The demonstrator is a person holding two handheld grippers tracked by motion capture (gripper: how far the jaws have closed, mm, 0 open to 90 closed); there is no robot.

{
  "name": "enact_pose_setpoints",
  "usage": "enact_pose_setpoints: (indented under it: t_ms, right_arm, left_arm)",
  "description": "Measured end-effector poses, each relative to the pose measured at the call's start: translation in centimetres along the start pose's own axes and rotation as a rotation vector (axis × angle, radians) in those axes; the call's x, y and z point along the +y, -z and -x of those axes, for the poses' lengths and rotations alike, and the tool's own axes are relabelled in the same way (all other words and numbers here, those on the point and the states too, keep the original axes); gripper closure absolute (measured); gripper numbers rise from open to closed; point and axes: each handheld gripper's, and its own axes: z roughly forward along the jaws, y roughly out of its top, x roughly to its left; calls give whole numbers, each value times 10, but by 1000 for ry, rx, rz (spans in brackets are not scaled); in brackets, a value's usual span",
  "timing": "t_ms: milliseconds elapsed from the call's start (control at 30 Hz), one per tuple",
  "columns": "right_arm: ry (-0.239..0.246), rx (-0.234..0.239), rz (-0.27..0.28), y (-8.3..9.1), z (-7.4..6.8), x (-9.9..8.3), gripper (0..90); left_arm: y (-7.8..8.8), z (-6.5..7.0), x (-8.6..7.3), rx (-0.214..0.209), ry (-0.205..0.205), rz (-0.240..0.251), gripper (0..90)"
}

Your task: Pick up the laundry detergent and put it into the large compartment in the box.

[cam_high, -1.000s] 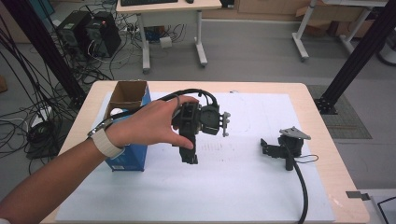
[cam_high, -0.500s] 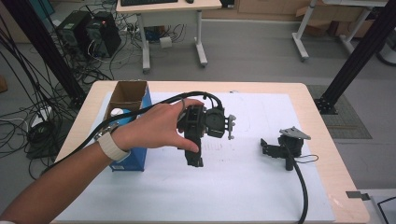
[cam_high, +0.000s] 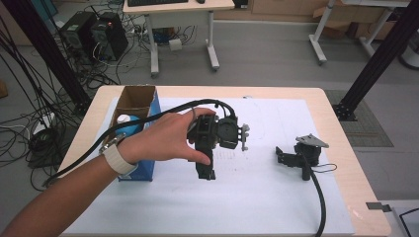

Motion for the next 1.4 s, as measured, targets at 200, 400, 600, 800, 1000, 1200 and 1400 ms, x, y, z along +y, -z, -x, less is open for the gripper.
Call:
enact_pose_setpoints:
  t_ms: [200, 400, 600, 800, 1000, 1200, 1400]
  right_arm:
    - [0, 0, 0, 0, 0, 0, 3]
    - [0, 0, 0, 0, 0, 0, 3]
    - [0, 0, 0, 0, 0, 0, 3]
    - [0, 0, 0, 0, 0, 0, 3]
    - [0, 0, 0, 0, 0, 0, 3]
    - [0, 0, 0, 0, 0, 0, 3]
    - [0, 0, 0, 0, 0, 0, 3]
  left_arm:
    - [-2, 2, 2, 10, -1, -13, 77]
    - [-3, 4, 2, 9, -1, -17, 71]
    - [-2, 5, 3, 11, 1, -22, 71]
    - [-3, 6, 3, 9, -2, -25, 71]
    - [-5, 6, 3, 9, 2, -23, 71]
    - [-5, 4, 4, 9, 2, -25, 71]
    - [-7, 3, 4, 6, 4, -25, 71]
